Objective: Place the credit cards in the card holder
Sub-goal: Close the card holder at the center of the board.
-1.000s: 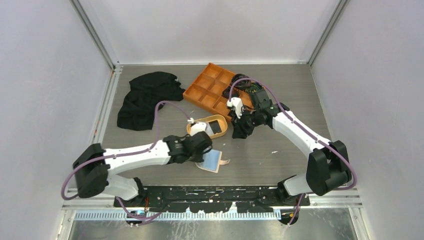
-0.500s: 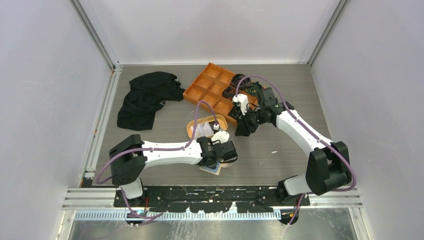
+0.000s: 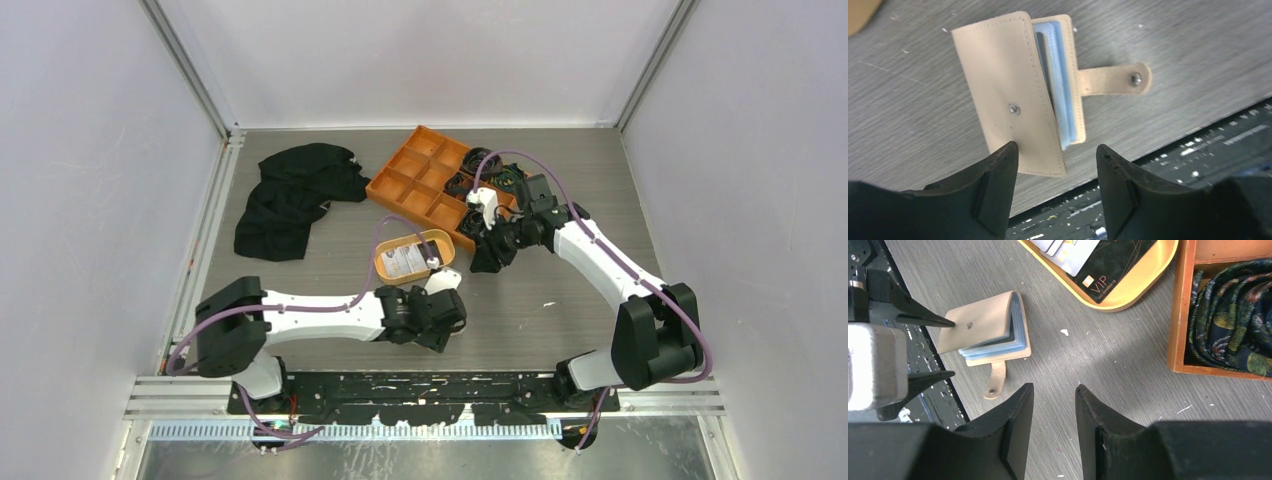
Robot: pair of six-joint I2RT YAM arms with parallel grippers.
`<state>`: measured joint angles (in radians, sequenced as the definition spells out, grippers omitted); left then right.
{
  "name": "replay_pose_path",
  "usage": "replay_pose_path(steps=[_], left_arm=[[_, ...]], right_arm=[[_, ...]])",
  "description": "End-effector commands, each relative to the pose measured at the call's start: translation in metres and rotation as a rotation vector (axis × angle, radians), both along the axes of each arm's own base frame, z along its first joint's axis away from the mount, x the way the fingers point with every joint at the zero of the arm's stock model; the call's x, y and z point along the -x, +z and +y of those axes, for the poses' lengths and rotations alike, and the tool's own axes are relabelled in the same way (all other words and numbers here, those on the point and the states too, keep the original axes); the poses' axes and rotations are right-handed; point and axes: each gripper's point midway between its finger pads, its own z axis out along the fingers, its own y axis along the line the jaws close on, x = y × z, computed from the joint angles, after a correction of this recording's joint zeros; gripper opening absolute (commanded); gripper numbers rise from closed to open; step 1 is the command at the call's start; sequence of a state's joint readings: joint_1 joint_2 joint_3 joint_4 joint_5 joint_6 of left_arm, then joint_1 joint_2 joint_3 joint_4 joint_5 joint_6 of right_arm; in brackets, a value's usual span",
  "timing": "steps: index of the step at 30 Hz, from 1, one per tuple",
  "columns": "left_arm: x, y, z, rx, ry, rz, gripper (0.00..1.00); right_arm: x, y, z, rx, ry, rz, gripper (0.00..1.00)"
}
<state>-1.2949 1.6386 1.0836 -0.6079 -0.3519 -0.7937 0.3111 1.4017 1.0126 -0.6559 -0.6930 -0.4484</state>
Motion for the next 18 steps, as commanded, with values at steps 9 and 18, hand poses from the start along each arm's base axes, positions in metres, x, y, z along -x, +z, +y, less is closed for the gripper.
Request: replay_pose_path(steps=[9, 18], left_arm=[[-0.012, 0.026, -0.018, 0.600, 0.013, 0.060, 0.52], [-0.028, -0.006, 0.006, 0.634, 0.101, 0.104, 0.17]], right_arm=[[0.045, 0.034, 0.015, -0.204, 0.302, -0.160, 0.43], [0.096, 0.008, 0.032, -0.223, 0.641, -0.209, 0.34]])
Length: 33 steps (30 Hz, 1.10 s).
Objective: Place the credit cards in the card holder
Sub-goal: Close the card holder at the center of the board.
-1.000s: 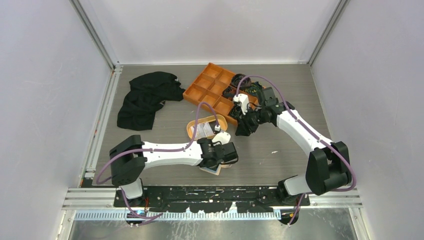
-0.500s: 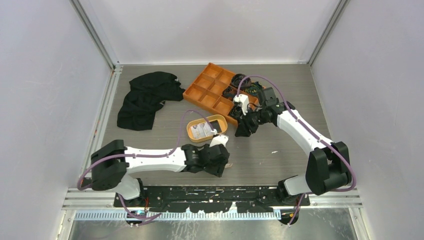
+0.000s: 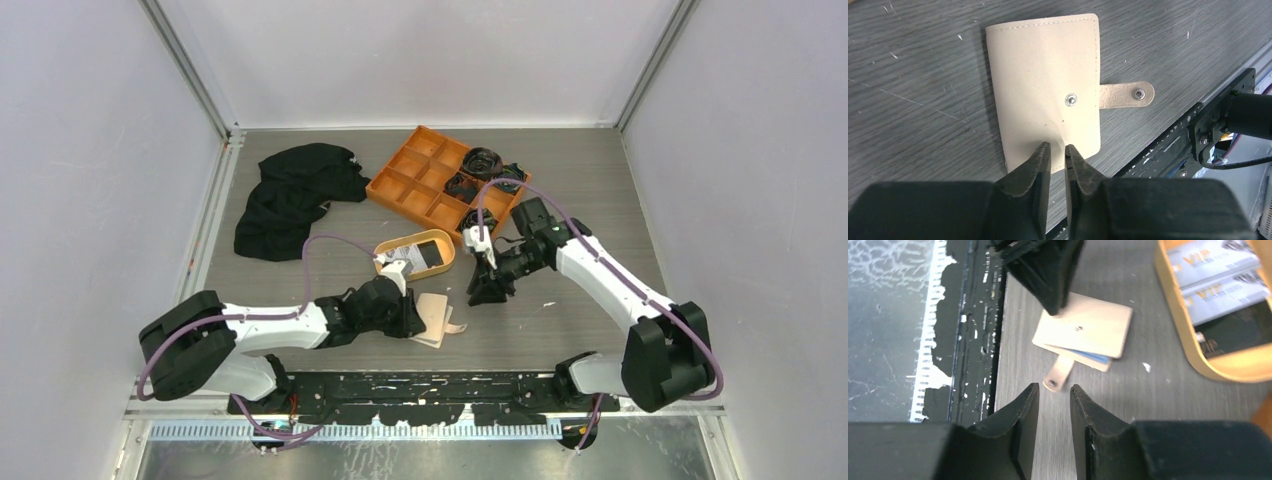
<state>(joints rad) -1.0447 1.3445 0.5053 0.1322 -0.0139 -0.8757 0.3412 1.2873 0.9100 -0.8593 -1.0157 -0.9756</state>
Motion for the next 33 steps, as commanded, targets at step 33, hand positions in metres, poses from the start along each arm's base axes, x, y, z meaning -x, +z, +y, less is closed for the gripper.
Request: replay_pose_path(steps=[33], left_arm=[[-0.025, 0.031, 0.028, 0.045, 0.061, -0.140, 0.38]], right_arm=[[0.026, -0.038, 0.019, 0.245, 0.256, -0.141, 0.40]])
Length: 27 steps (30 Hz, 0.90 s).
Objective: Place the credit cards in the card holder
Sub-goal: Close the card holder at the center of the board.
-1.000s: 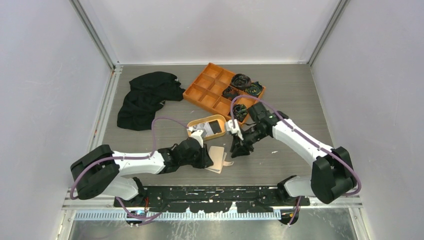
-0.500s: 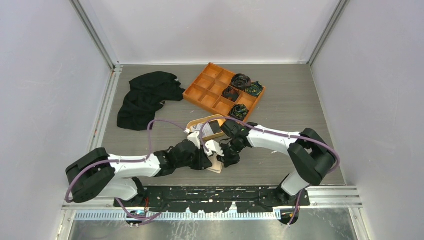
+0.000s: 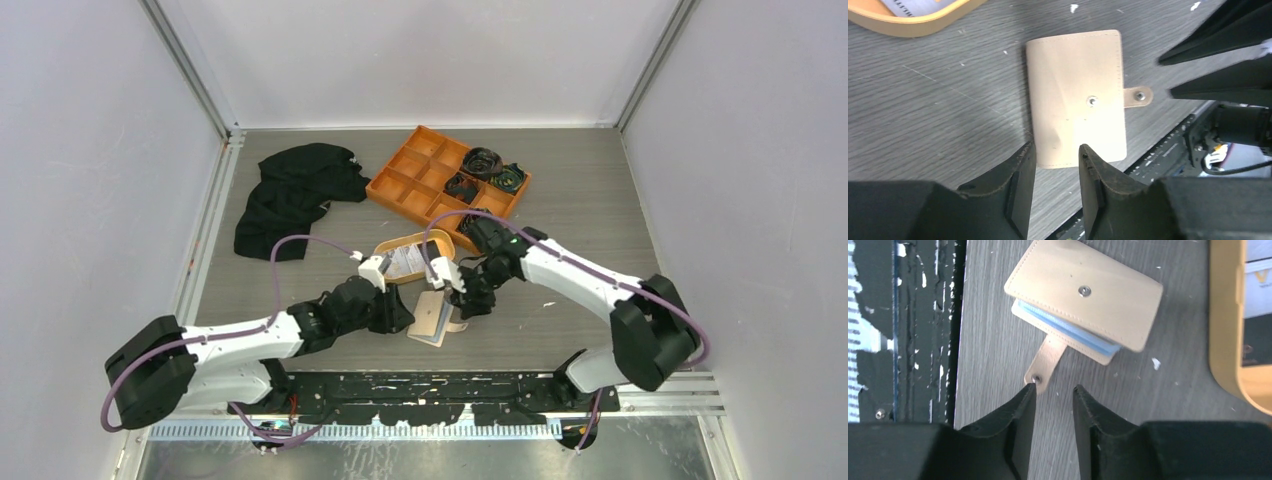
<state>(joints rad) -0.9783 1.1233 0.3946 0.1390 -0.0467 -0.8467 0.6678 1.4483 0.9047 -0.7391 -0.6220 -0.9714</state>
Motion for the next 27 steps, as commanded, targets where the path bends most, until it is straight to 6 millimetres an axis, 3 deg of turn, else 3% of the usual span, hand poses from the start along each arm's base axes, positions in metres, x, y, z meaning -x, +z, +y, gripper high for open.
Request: replay_pose_path(steps=[1, 4, 7, 20, 23, 27], left_arm=[[-0.011, 0.005, -0.005, -0.035, -0.020, -0.038, 0.38], [-0.010, 0.003, -0.013, -0.024, -0.048, -0.027, 0.39], [-0.011, -0.001, -0.017, -0.021, -0.057, -0.021, 0.39], [-0.002, -0.012, -0.023, -0.007, -0.091, 0.028, 0.39], [-0.001, -0.014, -0.025, -0.006, -0.096, 0.036, 0.39], [0.001, -0.014, -0.027, 0.007, -0.104, 0.046, 0.39]], right_arm=[[0.020, 0.035, -0.011, -0.106, 0.092, 0.020, 0.46], [0.038, 0.024, -0.026, -0.120, 0.237, -0.014, 0.66], [0.042, 0.014, -0.026, -0.131, 0.268, -0.027, 0.70], [0.010, -0.024, -0.006, 0.034, 0.244, -0.182, 0.48], [0.009, -0.027, -0.007, 0.067, 0.263, -0.196, 0.38], [-0.002, -0.021, -0.010, 0.099, 0.256, -0.257, 0.14]])
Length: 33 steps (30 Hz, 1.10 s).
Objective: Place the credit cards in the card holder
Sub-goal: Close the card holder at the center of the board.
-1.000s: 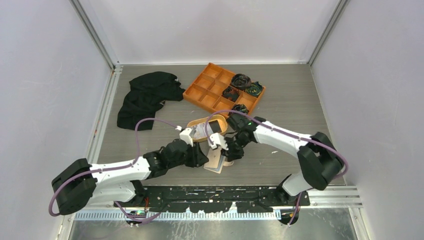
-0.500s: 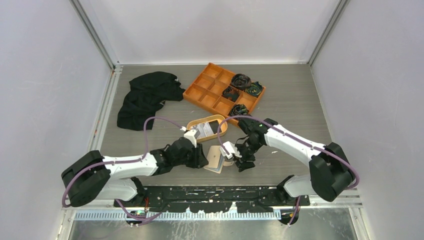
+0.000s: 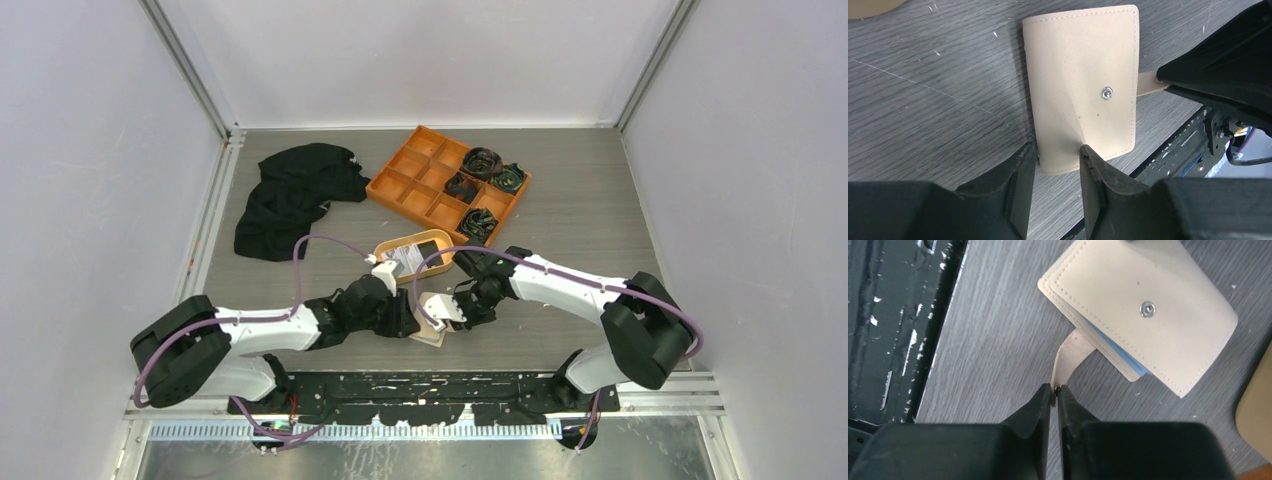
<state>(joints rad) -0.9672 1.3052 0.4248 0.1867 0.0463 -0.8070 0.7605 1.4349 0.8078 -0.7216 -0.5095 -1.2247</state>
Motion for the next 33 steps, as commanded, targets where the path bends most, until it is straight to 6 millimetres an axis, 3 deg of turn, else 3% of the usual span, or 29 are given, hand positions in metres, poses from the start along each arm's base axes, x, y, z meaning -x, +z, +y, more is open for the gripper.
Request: replay_pose_path(steps=[1, 6, 10, 11, 12, 13, 16, 19, 21, 22, 23, 25, 26, 28, 33], left_arm=[[-0.006, 0.020, -0.019, 0.091, -0.018, -0.026, 0.39], [-0.005, 0.022, -0.035, 0.152, -0.052, -0.002, 0.38], [-0.007, 0.012, -0.056, 0.171, -0.083, 0.041, 0.38], [-0.009, 0.011, -0.062, 0.182, -0.084, 0.051, 0.37], [-0.014, 0.001, -0.072, 0.205, -0.060, 0.079, 0.36], [-0.016, 0.000, -0.074, 0.212, -0.051, 0.082, 0.36], [-0.019, -0.003, -0.074, 0.213, -0.021, 0.073, 0.35], [-0.021, 0.003, -0.070, 0.205, 0.006, 0.034, 0.35], [-0.023, 0.005, -0.066, 0.181, 0.024, -0.001, 0.35], [-0.023, 0.006, -0.064, 0.168, 0.030, -0.019, 0.35], [-0.023, 0.008, -0.063, 0.160, 0.033, -0.033, 0.35], [-0.026, 0.010, -0.060, 0.148, 0.055, -0.068, 0.36], [-0.026, 0.011, -0.059, 0.144, 0.061, -0.083, 0.36], [-0.026, 0.012, -0.057, 0.139, 0.071, -0.102, 0.36], [-0.022, 0.012, -0.057, 0.129, 0.069, -0.116, 0.36]], right_arm=[[-0.024, 0.012, 0.001, 0.010, -0.018, -0.133, 0.12], [-0.061, 0.019, -0.011, 0.058, -0.029, -0.358, 0.11], [-0.091, 0.026, -0.014, 0.082, -0.078, -0.506, 0.14], [-0.098, 0.029, -0.013, 0.076, -0.119, -0.536, 0.18], [-0.118, 0.047, -0.021, 0.039, -0.269, -0.583, 0.36], [-0.122, 0.054, -0.025, 0.011, -0.333, -0.571, 0.41], [-0.119, 0.075, -0.037, -0.110, -0.477, -0.478, 0.50], [-0.115, 0.109, -0.042, -0.269, -0.635, -0.398, 0.65], [-0.111, 0.125, -0.040, -0.314, -0.792, -0.273, 0.96], [-0.107, 0.128, -0.035, -0.336, -0.897, -0.160, 0.99], [-0.100, 0.125, -0.029, -0.342, -0.975, -0.030, 1.00], [-0.070, 0.108, -0.019, -0.253, -0.943, 0.234, 1.00], [-0.065, 0.107, -0.016, -0.217, -0.964, 0.323, 0.97], [-0.067, 0.098, -0.015, -0.153, -1.064, 0.432, 0.84], [-0.088, 0.067, -0.039, -0.049, -1.334, 0.488, 0.58]])
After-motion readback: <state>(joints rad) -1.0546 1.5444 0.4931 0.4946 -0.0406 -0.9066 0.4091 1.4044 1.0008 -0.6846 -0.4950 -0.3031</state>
